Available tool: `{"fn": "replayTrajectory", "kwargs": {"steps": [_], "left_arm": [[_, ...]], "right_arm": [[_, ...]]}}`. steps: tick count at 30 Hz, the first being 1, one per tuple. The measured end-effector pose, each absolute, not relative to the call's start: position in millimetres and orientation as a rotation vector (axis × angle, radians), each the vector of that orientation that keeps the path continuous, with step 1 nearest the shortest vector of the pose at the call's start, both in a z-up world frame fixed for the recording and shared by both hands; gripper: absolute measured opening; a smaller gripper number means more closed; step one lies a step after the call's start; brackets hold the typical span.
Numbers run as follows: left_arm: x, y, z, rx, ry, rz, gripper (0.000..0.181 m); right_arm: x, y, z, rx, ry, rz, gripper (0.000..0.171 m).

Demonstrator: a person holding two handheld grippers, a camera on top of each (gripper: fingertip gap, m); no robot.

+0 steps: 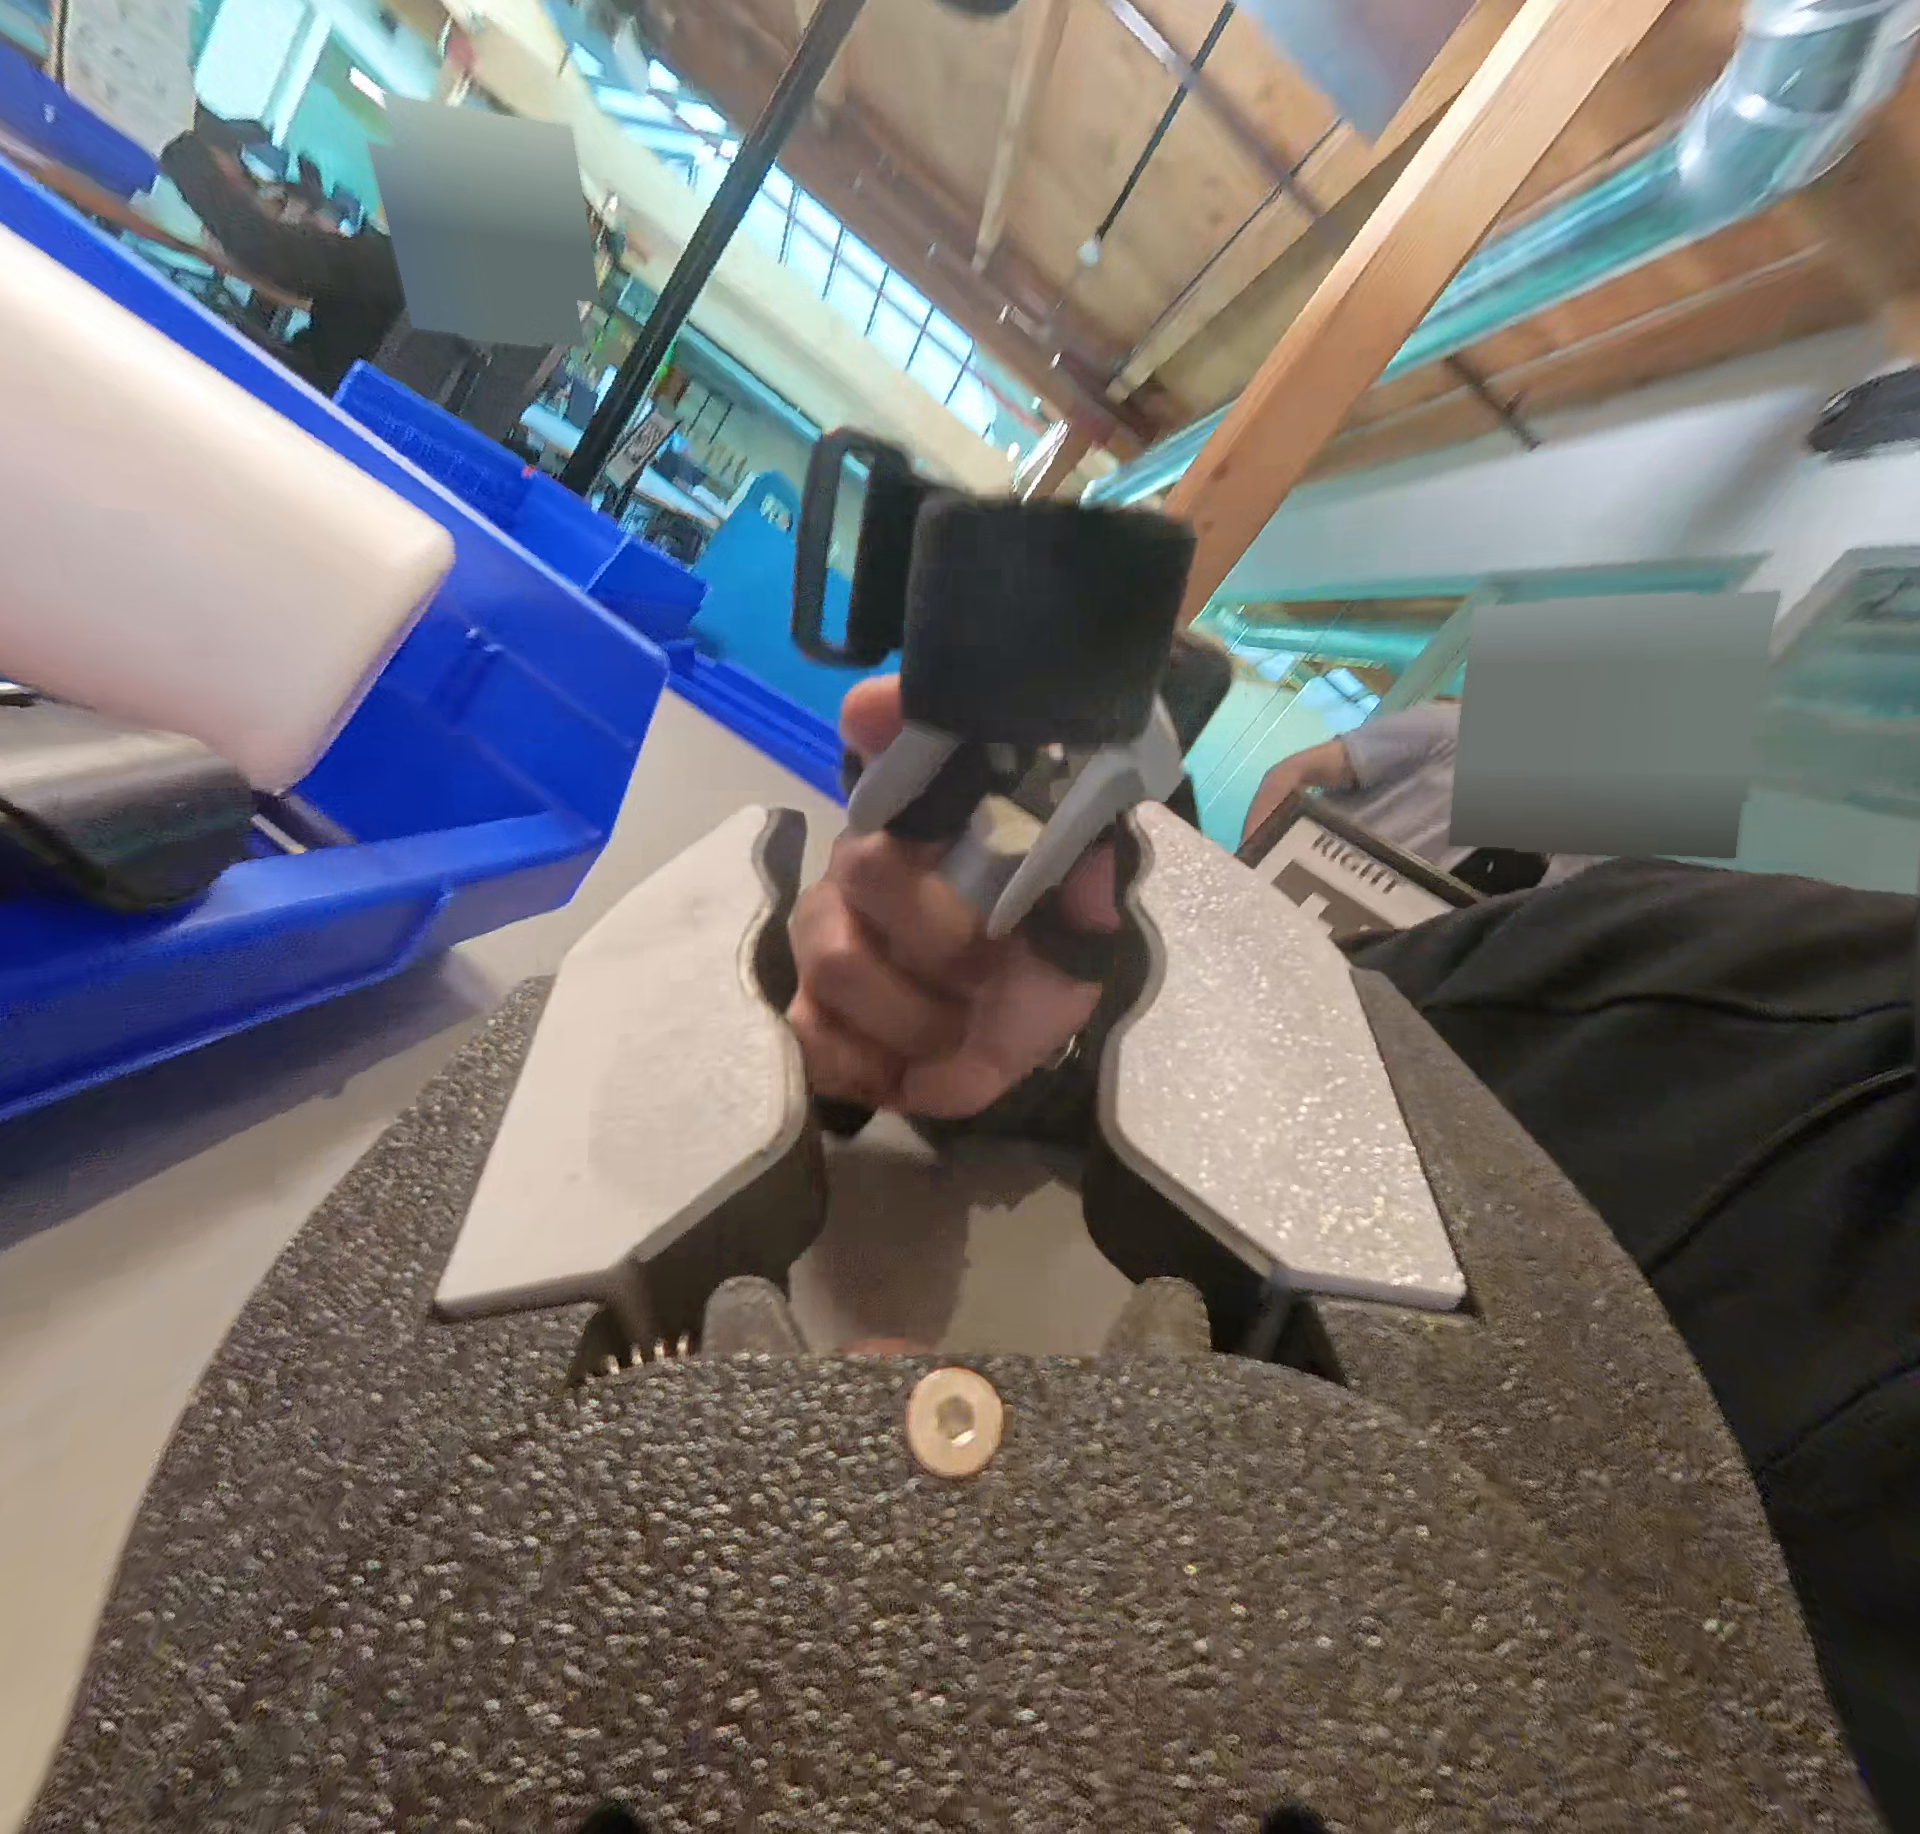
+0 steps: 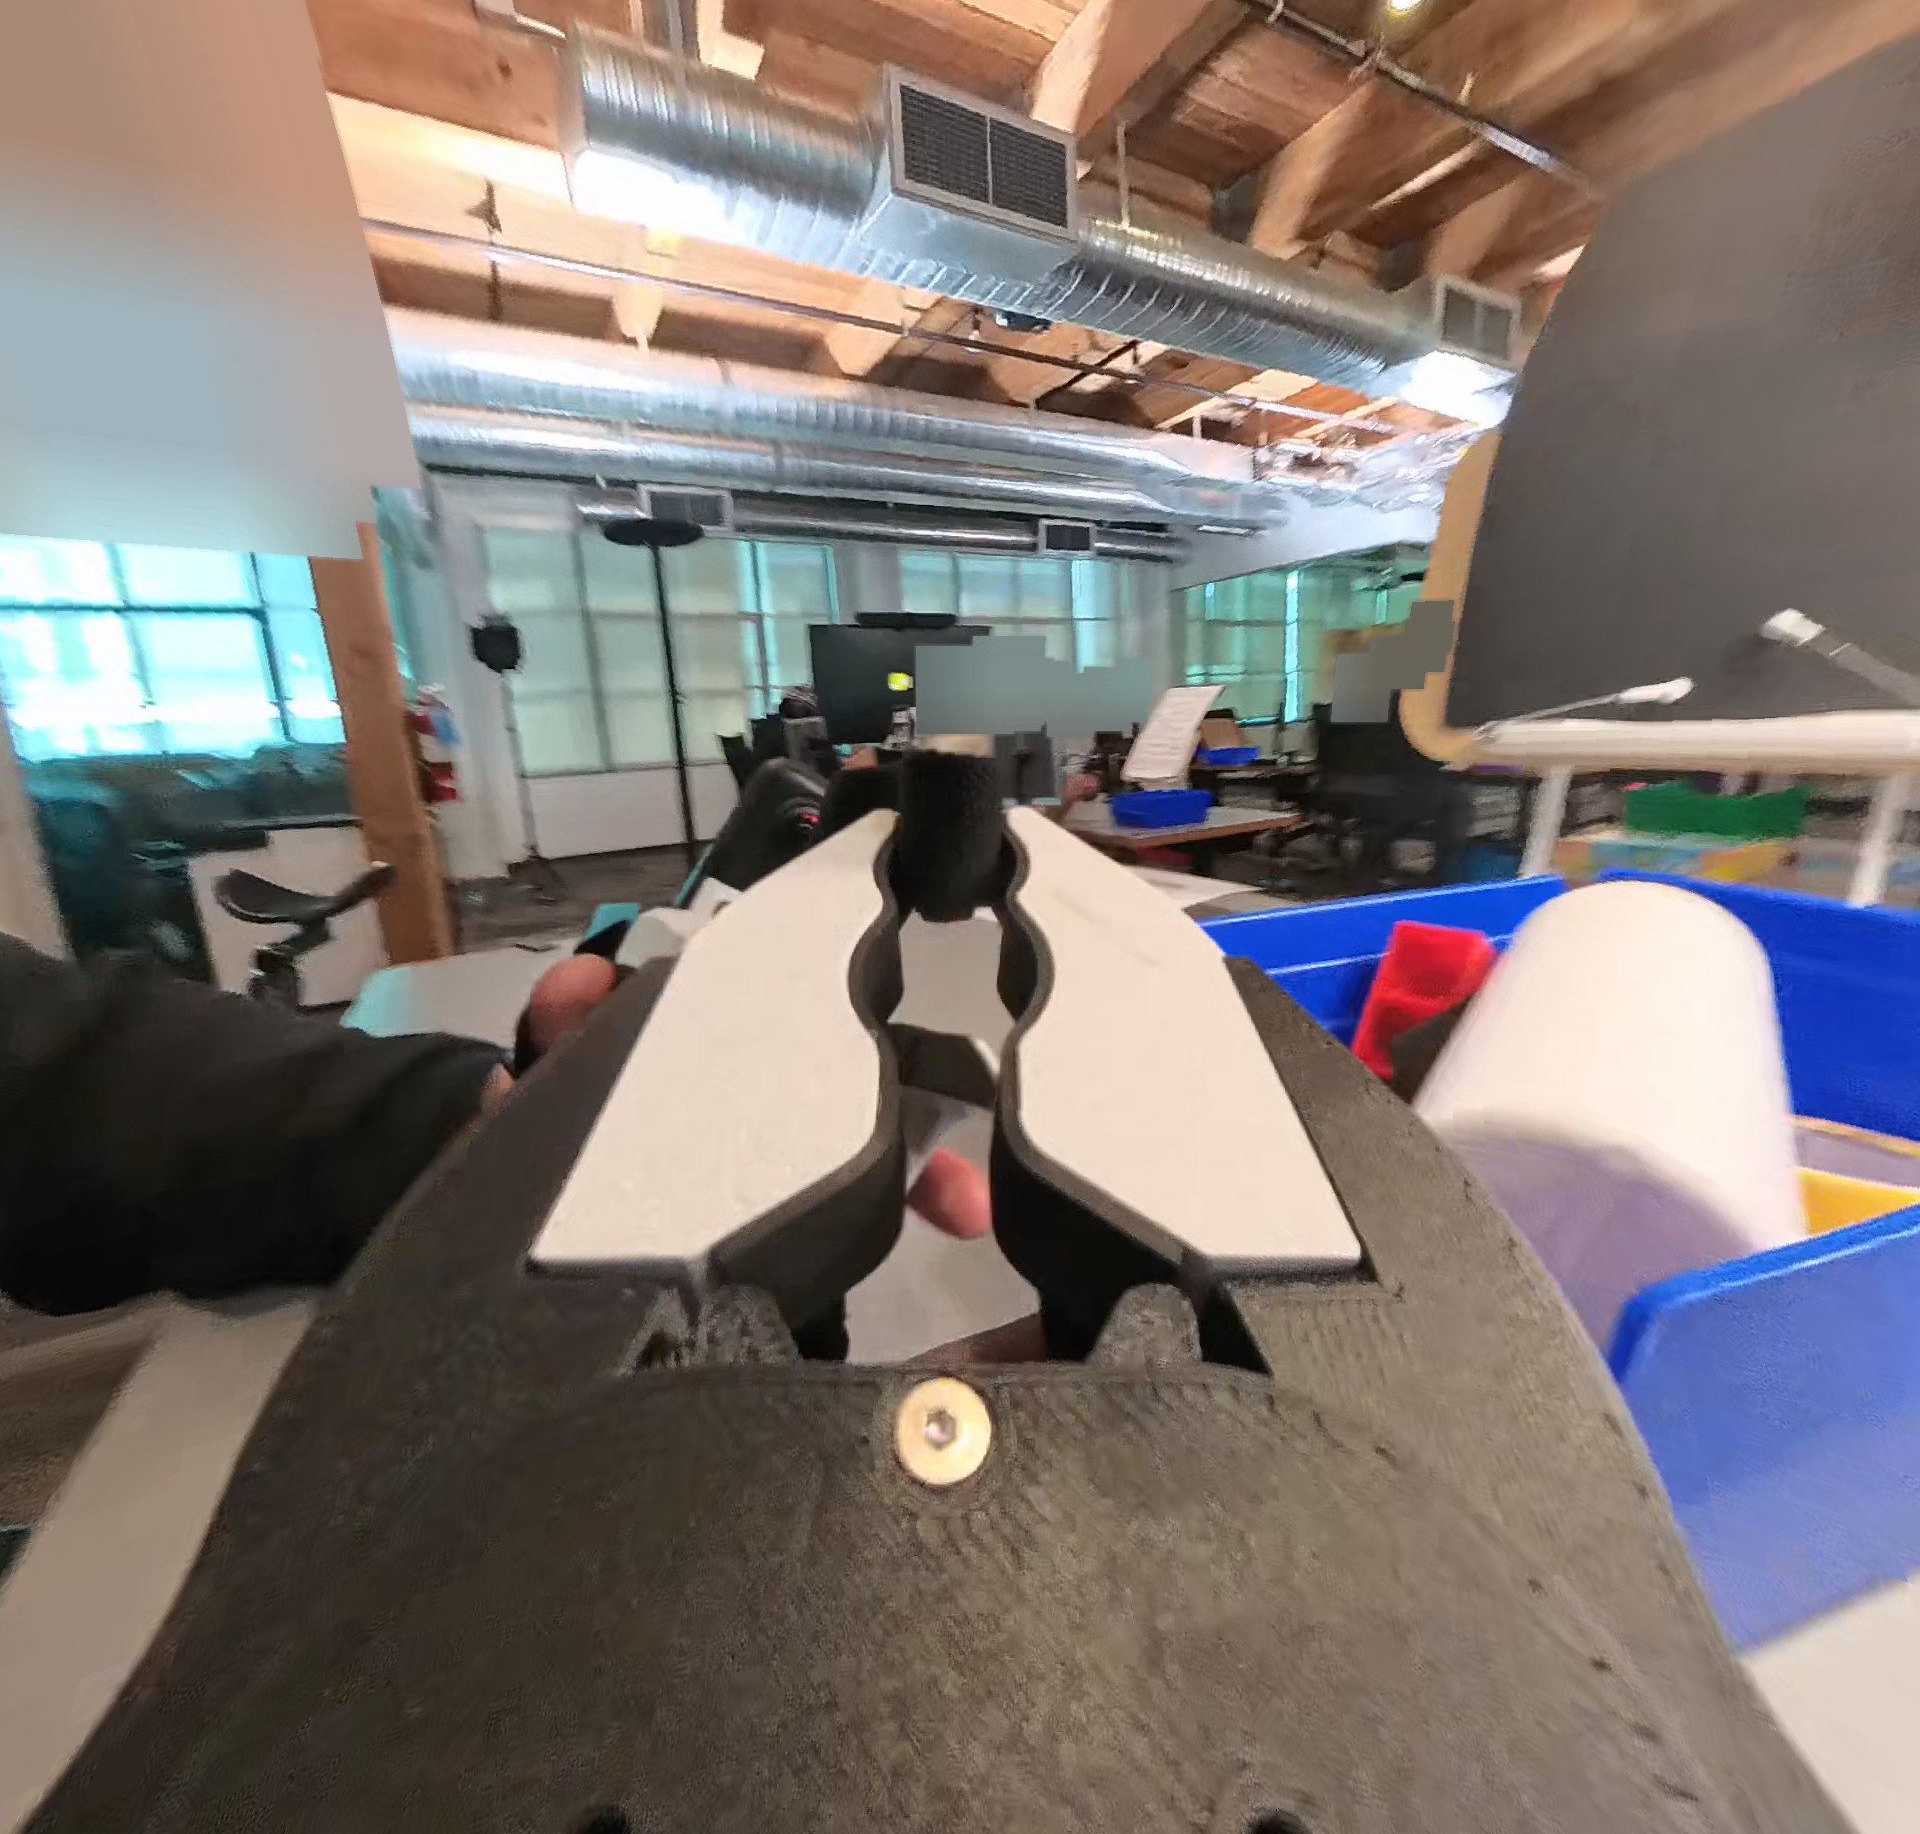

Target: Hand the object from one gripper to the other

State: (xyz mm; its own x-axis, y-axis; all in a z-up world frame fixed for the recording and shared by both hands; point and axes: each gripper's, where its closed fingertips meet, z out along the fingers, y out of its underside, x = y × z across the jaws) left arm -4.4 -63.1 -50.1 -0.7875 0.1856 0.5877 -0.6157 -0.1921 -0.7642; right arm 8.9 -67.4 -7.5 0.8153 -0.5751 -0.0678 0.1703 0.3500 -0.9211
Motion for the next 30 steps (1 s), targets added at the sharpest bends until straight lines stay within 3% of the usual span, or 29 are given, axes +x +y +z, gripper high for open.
{"fn": "replayTrajectory", "kwargs": {"steps": [11, 19, 27, 30], "left_arm": [[8.3, -48.6, -30.9, 0.544, -1.404, 2.238, 0.019], [21.9, -34.5, -23.3, 0.525, -1.663, 2.5, 0.011], [60.7, -17.9, -48.2, 0.495, -2.674, 2.575, 0.014], [51.6, -28.2, -54.3, 0.417, -2.762, 2.531, 0.014]], "right_arm": [[11.2, -44.5, -31.8, -1.224, 0.432, -0.418, 0.016], [22.3, -46.3, -46.2, -1.374, 0.425, -0.55, 0.03], [45.6, -69.0, -64.4, -1.703, 0.14, -1.391, 0.049], [43.7, -61.5, -72.6, -1.773, -0.005, -1.621, 0.055]]}}
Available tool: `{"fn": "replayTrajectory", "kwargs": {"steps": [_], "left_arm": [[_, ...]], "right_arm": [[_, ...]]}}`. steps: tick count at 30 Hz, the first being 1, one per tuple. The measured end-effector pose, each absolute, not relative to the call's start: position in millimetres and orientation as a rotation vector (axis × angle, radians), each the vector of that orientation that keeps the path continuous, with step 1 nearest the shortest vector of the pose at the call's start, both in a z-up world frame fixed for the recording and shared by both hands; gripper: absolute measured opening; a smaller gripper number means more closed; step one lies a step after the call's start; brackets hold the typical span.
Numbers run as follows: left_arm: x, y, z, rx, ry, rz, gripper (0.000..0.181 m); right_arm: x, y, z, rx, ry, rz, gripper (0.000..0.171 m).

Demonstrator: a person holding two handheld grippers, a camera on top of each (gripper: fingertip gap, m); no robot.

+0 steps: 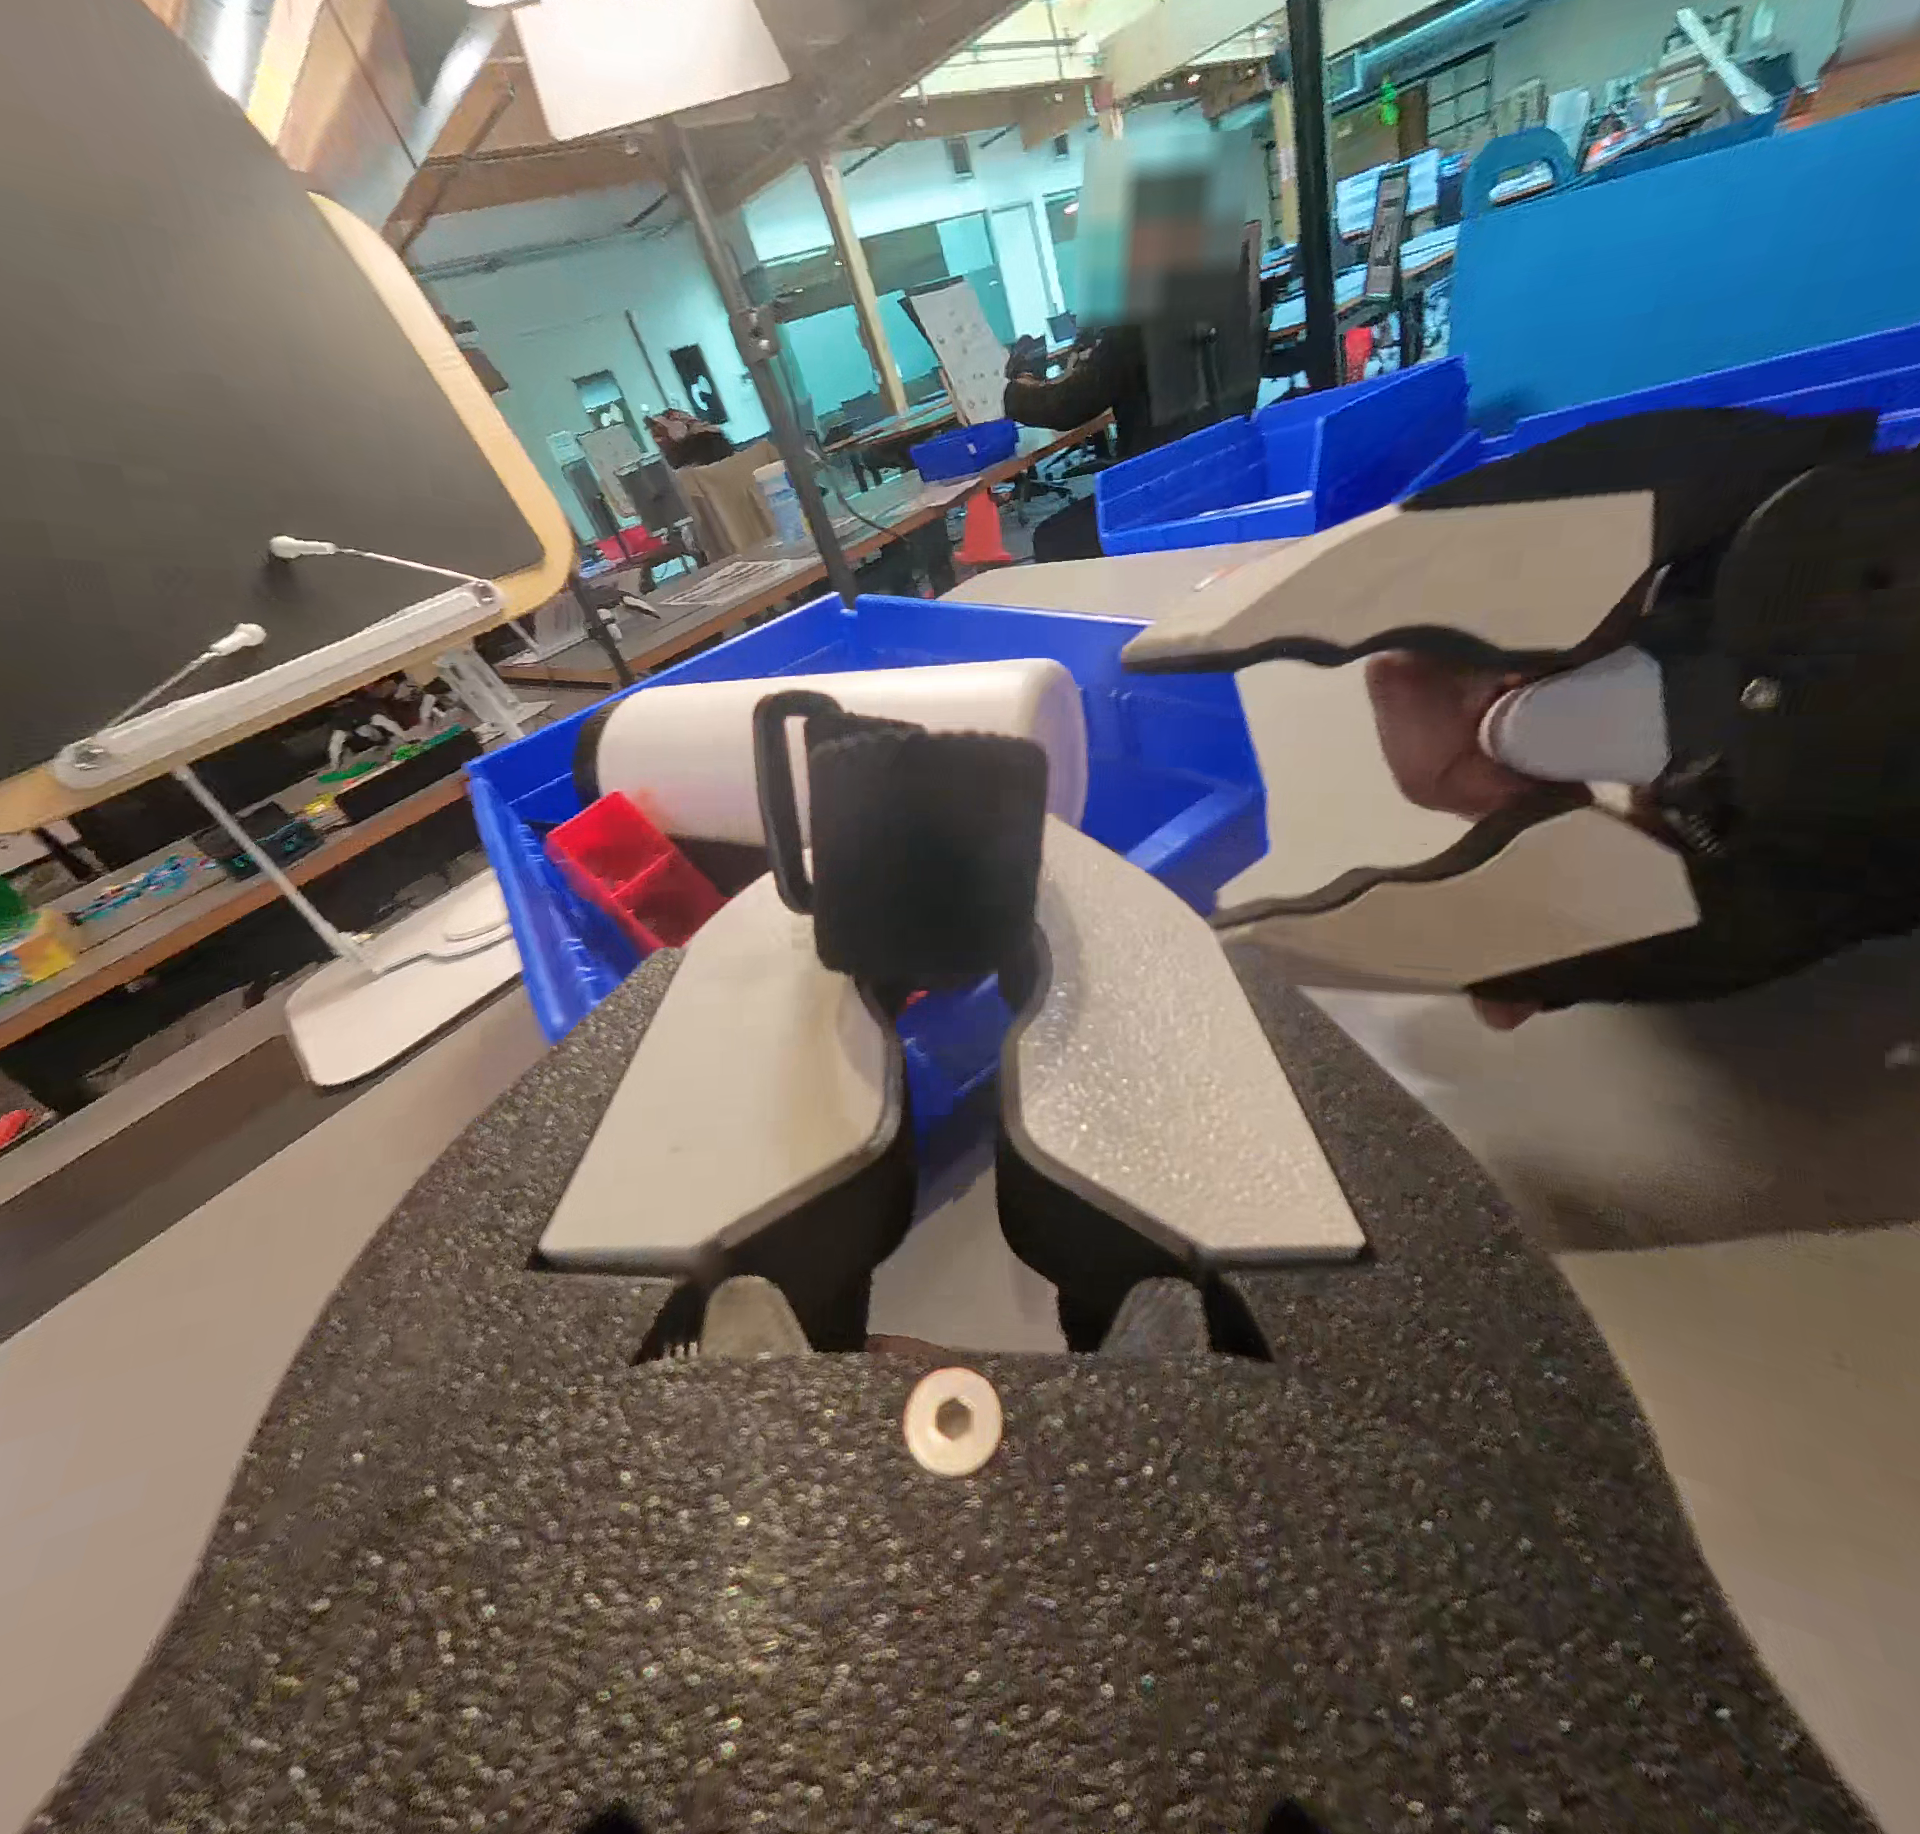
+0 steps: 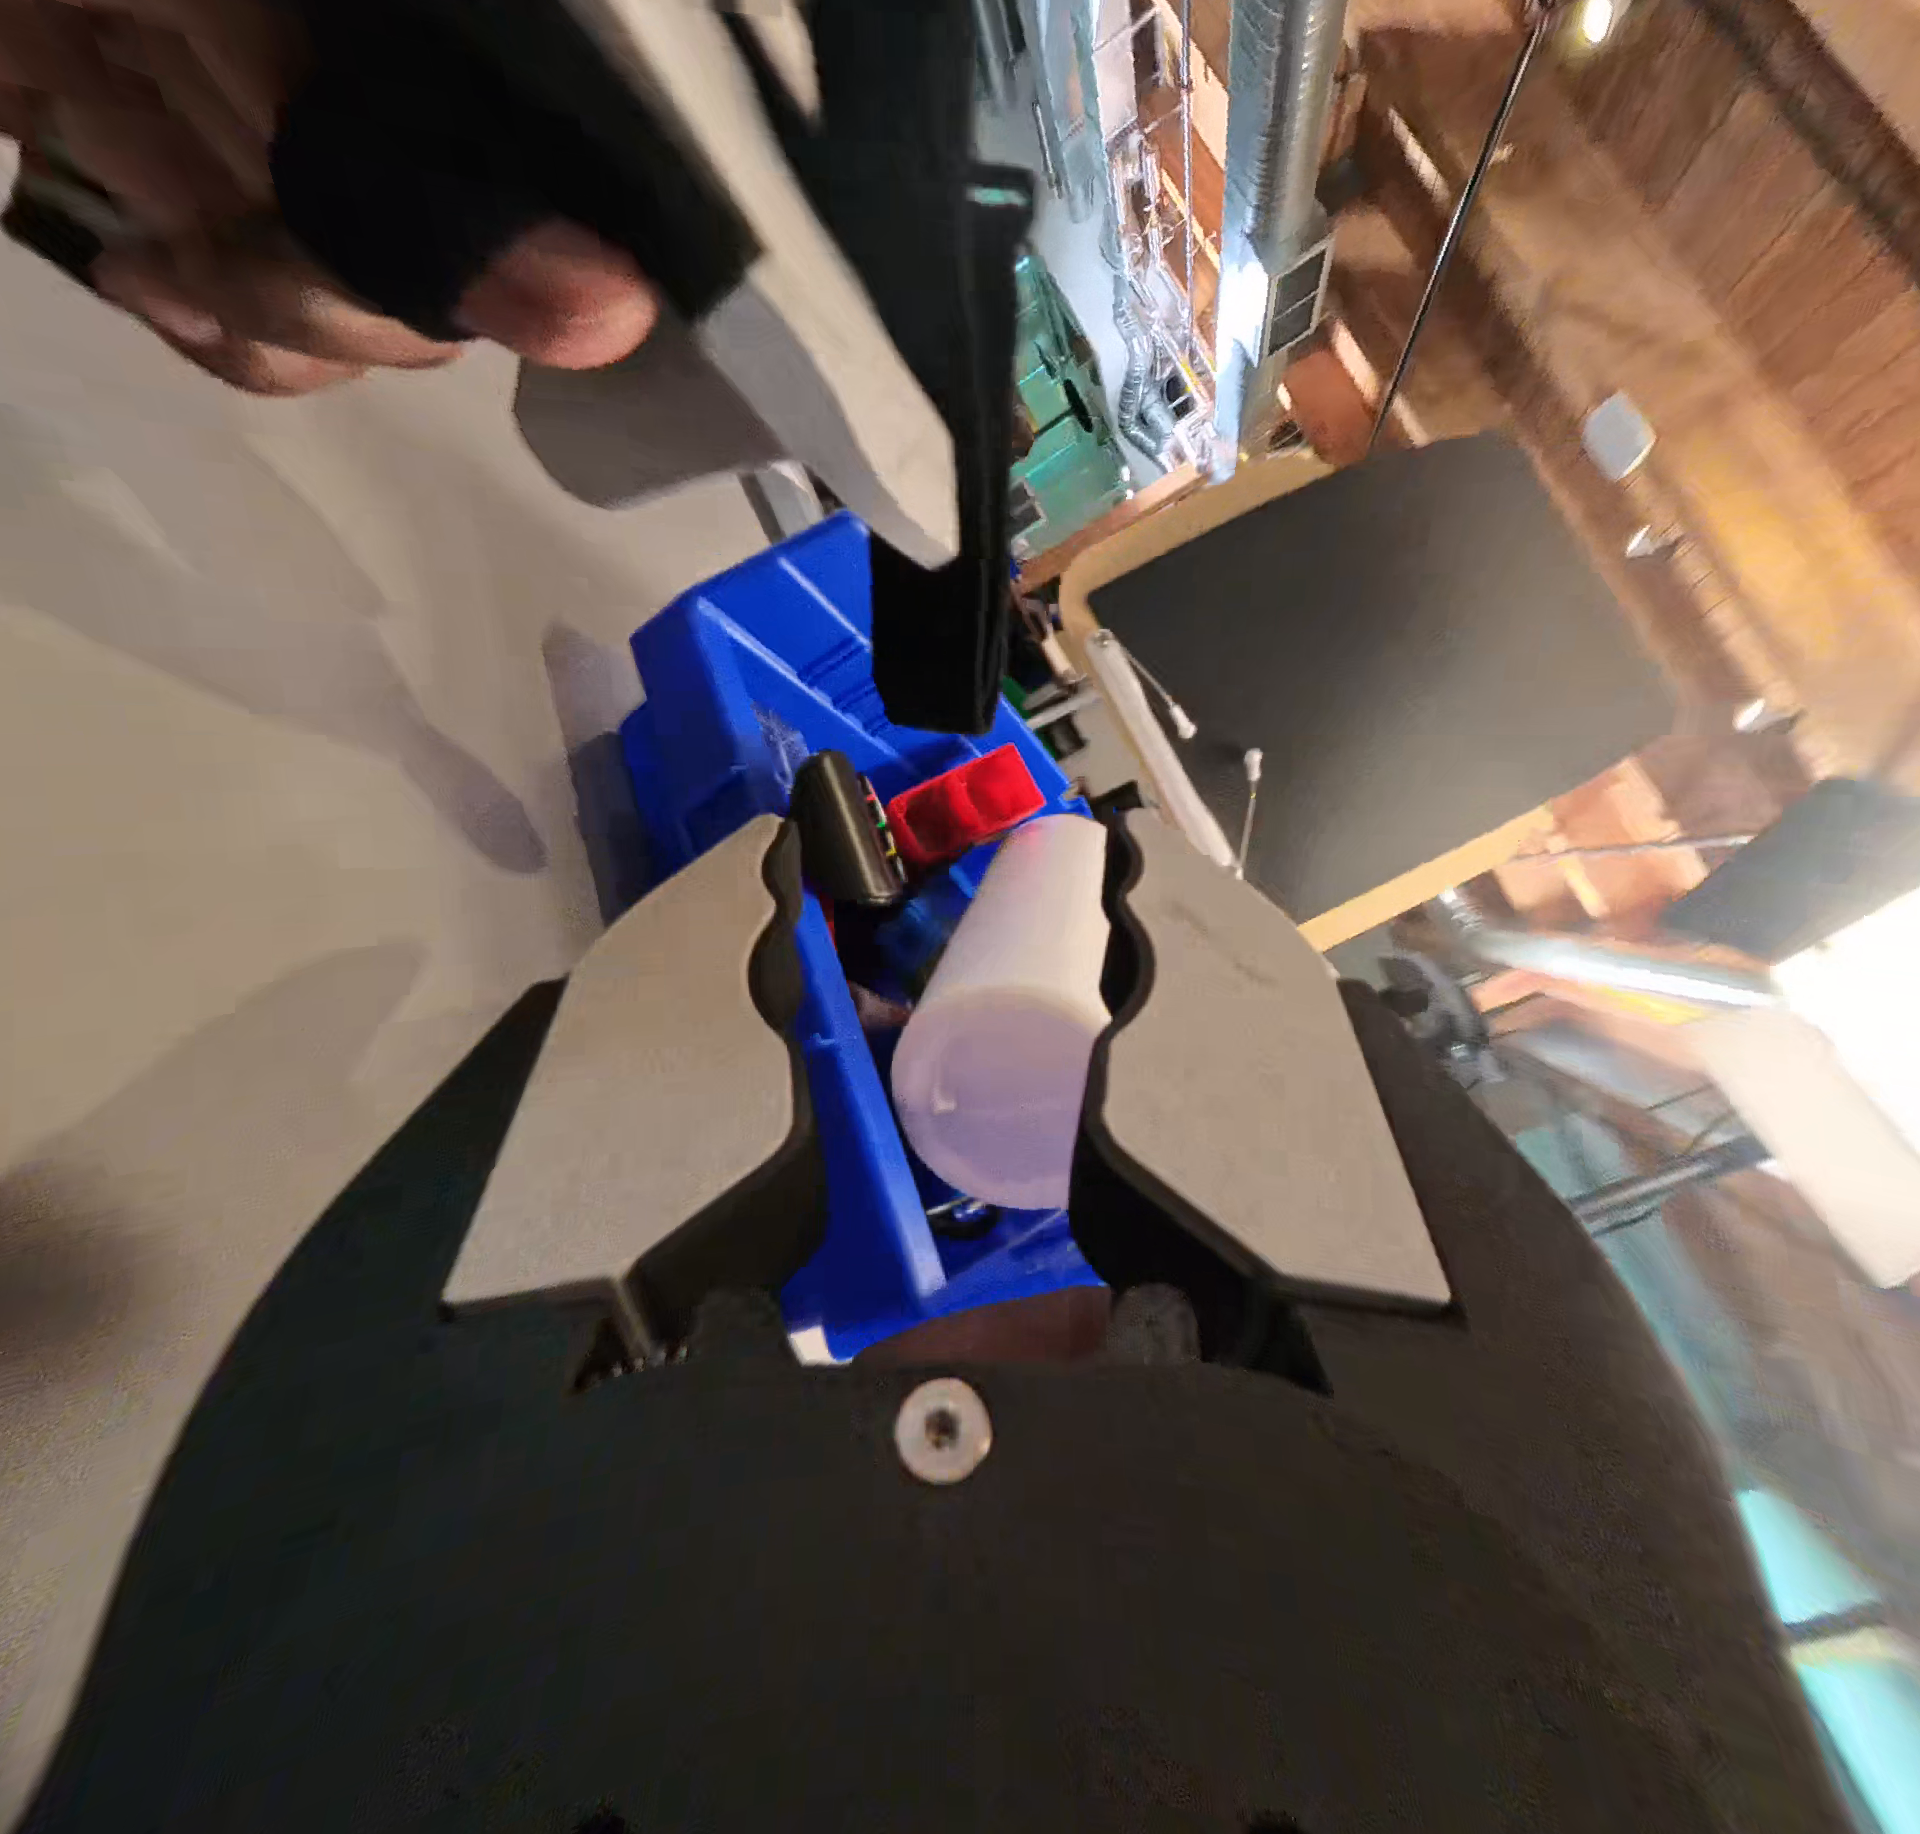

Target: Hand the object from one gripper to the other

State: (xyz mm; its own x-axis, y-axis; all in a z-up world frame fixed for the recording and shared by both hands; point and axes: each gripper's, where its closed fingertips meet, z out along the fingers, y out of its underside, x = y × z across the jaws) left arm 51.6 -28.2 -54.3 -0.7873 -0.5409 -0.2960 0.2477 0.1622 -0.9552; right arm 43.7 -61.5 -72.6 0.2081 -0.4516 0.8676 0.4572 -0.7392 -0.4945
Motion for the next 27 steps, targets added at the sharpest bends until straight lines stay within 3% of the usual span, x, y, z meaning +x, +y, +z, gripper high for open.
{"fn": "replayTrajectory", "kwargs": {"steps": [8, 12, 19, 22, 27], "left_arm": [[12.9, -55.8, -65.9, 0.118, 1.812, -1.496, 0.011], [10.7, -54.8, -68.7, 0.275, 1.74, -1.322, 0.014], [-1.6, -53.8, -75.4, 0.575, 1.625, -1.098, 0.013], [-3.0, -53.1, -74.9, 0.601, 1.61, -1.092, 0.013], [4.1, -50.7, -73.2, 0.478, 1.698, -1.231, 0.031]], "right_arm": [[36.8, -43.5, -75.2, -1.765, -0.117, -1.886, 0.059], [34.2, -46.8, -67.6, -1.713, -0.086, -1.879, 0.033], [30.9, -43.0, -71.8, -1.721, -0.103, -1.808, 0.032], [29.7, -41.5, -74.5, -1.732, -0.113, -1.78, 0.022], [34.1, -42.0, -85.0, -1.792, 0.008, -1.563, 0.013]]}}
